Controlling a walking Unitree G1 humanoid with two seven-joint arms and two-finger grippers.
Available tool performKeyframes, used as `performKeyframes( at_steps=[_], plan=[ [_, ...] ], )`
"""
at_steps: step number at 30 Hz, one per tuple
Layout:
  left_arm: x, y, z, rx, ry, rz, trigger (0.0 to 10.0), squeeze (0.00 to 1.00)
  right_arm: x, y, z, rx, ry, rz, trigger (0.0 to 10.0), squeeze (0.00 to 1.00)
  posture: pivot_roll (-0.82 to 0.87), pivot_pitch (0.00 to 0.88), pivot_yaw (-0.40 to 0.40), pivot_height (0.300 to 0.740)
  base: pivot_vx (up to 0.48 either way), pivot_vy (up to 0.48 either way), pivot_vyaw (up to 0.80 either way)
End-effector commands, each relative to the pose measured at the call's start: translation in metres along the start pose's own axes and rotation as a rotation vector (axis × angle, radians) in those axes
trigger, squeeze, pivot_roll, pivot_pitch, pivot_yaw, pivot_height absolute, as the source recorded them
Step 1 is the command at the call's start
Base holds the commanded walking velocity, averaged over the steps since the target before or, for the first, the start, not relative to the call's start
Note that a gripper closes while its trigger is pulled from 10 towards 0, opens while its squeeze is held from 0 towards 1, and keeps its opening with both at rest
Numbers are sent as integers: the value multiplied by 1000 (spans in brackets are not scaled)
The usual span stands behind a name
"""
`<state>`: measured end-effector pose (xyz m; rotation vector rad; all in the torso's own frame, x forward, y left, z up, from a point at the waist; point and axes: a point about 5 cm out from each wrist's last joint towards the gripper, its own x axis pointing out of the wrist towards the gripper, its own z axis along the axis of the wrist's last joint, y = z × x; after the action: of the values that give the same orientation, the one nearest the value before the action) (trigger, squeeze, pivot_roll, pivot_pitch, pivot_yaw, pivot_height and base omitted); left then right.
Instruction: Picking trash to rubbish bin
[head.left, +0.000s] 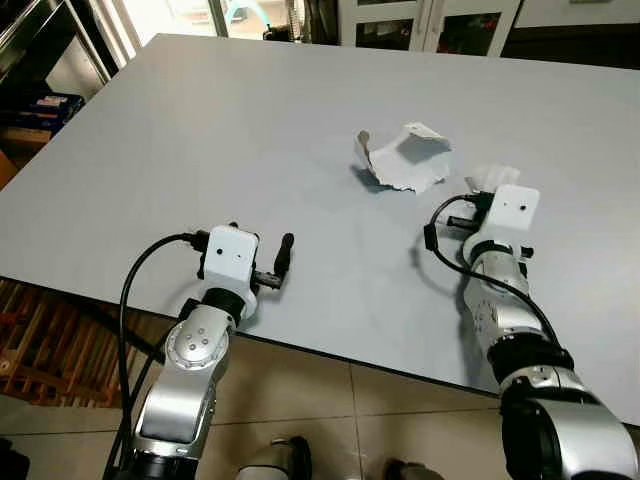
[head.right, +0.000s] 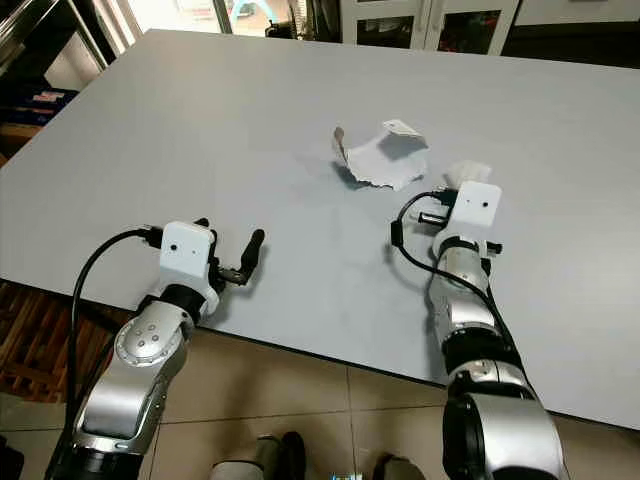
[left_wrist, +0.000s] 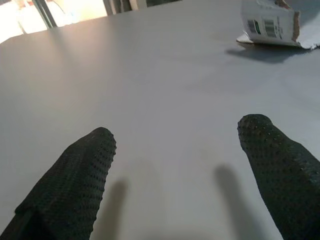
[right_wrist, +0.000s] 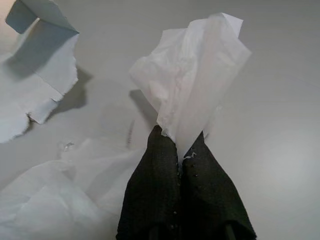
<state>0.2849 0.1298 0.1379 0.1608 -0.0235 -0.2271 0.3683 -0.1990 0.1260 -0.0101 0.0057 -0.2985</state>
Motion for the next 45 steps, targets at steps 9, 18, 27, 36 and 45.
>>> performKeyframes(
  at_steps=[9,18,27,36,45],
  plan=[
    [7,-4,2,-38,-32,-6,10000,0,-18,-17,18,-117,-165,-18,0,0,40,157,67,740,0,0,0],
    [21,-9,8,-72,-54,-7,10000,0,-53,-32,29,-135,-226,-48,0,0,-6,132,66,740,0,0,0],
    [21,-17,8,-107,-53,-48,10000,0,-92,-37,39,-176,-253,-66,1294,0,-66,123,73,740,0,0,0],
    [27,-21,20,-152,-93,-67,10000,0,-110,-34,50,-197,-248,-45,10000,0,-87,101,69,740,0,0,0],
    [34,-27,45,-211,-144,-84,10000,0,-109,-34,69,-193,-263,-46,10000,0,-91,93,62,740,0,0,0]
  ],
)
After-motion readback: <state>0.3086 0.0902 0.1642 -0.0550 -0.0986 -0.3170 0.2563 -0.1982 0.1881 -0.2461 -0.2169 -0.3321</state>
